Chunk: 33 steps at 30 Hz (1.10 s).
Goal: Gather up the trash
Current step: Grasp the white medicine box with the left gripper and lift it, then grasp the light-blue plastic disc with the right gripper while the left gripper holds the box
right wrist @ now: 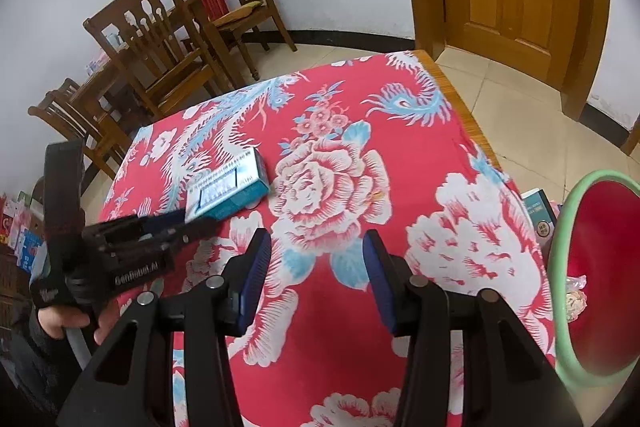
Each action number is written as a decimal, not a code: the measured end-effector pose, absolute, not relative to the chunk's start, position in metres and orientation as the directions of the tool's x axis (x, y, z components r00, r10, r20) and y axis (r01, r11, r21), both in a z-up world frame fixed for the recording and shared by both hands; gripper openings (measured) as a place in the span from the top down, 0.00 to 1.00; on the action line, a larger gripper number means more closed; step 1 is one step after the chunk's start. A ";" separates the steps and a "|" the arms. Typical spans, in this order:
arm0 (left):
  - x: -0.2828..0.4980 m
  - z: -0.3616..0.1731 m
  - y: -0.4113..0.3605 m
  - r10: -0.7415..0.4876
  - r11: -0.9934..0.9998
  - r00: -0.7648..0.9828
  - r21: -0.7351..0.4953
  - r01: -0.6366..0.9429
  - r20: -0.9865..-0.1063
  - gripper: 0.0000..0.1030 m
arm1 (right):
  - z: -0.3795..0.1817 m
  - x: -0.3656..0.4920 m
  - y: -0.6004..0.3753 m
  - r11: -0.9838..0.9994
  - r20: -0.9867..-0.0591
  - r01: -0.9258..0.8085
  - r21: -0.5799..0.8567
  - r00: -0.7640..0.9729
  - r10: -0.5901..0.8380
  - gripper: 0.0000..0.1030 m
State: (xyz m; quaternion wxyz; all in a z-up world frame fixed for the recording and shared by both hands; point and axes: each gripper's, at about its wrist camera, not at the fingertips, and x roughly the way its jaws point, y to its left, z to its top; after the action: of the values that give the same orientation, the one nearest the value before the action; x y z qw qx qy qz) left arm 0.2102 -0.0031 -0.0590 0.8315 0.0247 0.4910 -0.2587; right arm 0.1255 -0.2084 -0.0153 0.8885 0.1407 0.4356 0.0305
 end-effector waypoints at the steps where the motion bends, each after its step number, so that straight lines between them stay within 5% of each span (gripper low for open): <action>1: 0.207 -0.059 -0.006 -0.410 0.863 0.381 -0.217 0.457 -0.829 0.64 | -0.015 0.124 -0.211 0.958 -0.764 0.072 0.278 0.620 0.175 0.52; 21: 0.141 -0.059 -0.055 -0.503 0.782 0.279 -0.294 0.549 -0.818 0.76 | -0.016 0.097 -0.258 0.941 -0.758 0.155 0.300 0.637 0.136 0.52; 23: 0.140 -0.057 -0.055 -0.487 0.793 0.302 -0.270 0.546 -0.820 0.71 | -0.016 0.095 -0.261 0.939 -0.756 0.159 0.304 0.640 0.137 0.52; 27: 0.147 -0.049 -0.050 -0.431 0.837 0.384 -0.204 0.507 -0.816 0.37 | -0.017 0.090 -0.265 0.936 -0.755 0.163 0.312 0.640 0.140 0.52; 33: 0.170 -0.051 -0.057 -0.410 0.829 0.398 -0.153 0.538 -0.821 0.35 | -0.019 0.085 -0.267 0.932 -0.755 0.171 0.320 0.640 0.142 0.52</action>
State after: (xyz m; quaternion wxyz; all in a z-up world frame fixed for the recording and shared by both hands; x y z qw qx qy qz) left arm 0.1699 -0.0574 -0.0509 0.8333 0.0683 0.4691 -0.2843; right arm 0.0847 -0.2671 -0.0189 0.8865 0.1842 0.4244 -0.0082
